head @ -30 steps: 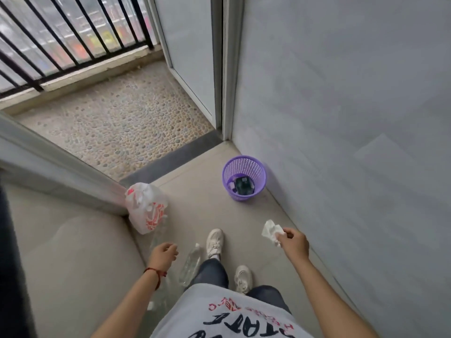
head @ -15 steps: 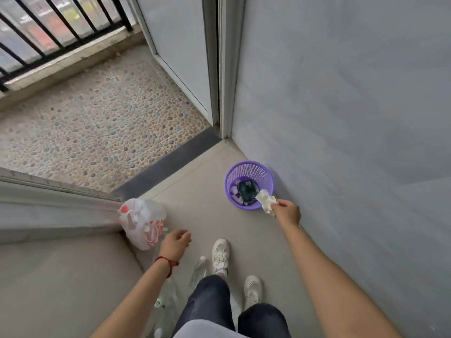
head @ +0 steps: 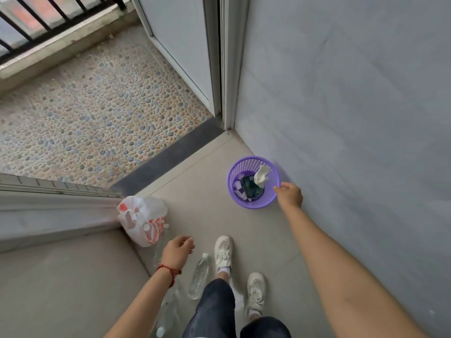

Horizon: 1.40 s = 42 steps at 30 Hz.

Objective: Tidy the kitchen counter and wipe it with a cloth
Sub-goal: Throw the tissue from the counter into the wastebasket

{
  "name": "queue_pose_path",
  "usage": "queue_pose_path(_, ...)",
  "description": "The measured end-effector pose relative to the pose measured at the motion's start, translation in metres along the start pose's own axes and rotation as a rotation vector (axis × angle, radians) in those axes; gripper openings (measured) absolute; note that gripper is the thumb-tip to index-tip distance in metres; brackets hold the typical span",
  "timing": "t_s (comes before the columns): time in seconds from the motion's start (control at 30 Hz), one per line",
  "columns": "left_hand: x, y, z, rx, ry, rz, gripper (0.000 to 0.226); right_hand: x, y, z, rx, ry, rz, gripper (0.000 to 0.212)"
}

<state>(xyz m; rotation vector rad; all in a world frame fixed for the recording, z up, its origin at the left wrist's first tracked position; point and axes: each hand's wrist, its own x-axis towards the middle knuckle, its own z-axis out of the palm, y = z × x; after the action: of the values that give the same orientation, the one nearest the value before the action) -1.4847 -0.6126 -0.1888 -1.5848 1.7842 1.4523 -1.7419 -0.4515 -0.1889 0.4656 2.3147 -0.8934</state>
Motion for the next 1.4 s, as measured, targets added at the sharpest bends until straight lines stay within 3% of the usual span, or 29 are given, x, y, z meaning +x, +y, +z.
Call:
queue_pose_path(0.27, -0.015, -0.001, -0.012, 0.008, 0.012, -0.001, 0.024, -0.04, 0.02, -0.025, -0.098, -0.08, -0.09, 0.034)
queue_pose_path(0.5, -0.046, -0.002, -0.021, -0.126, 0.093, -0.042, 0.025, -0.059, 0.04, -0.051, -0.198, -0.168, -0.132, 0.034)
queue_pose_path(0.67, -0.078, -0.014, -0.015, -0.327, 0.213, -0.087, 0.02, -0.058, 0.043, -0.052, -0.263, -0.295, -0.198, 0.029)
queue_pose_path(0.83, -0.126, -0.045, 0.008, -0.705, 0.439, -0.214, 0.011, -0.055, 0.036, -0.042, -0.502, -0.531, -0.361, 0.01)
queue_pose_path(0.9, -0.147, -0.072, 0.031, -0.81, 0.506, -0.298, 0.017, -0.056, 0.031, -0.034, -0.644, -0.619, -0.456, 0.007)
queue_pose_path(1.0, -0.184, -0.108, 0.071, -0.98, 0.587, -0.394, 0.028, -0.071, 0.022, -0.023, -0.769, -0.684, -0.559, 0.018)
queue_pose_path(1.13, -0.246, -0.152, 0.127, -1.228, 0.756, -0.537, 0.02, -0.103, 0.027, 0.001, -0.955, -0.811, -0.69, 0.02)
queue_pose_path(1.2, -0.274, -0.172, 0.159, -1.347, 0.825, -0.61, 0.018, -0.119, 0.036, 0.017, -1.041, -0.87, -0.731, 0.01)
queue_pose_path(1.4, -0.352, -0.22, 0.276, -1.677, 0.95, -0.838, 0.017, -0.213, 0.093, 0.054, -1.28, -1.129, -0.932, 0.006)
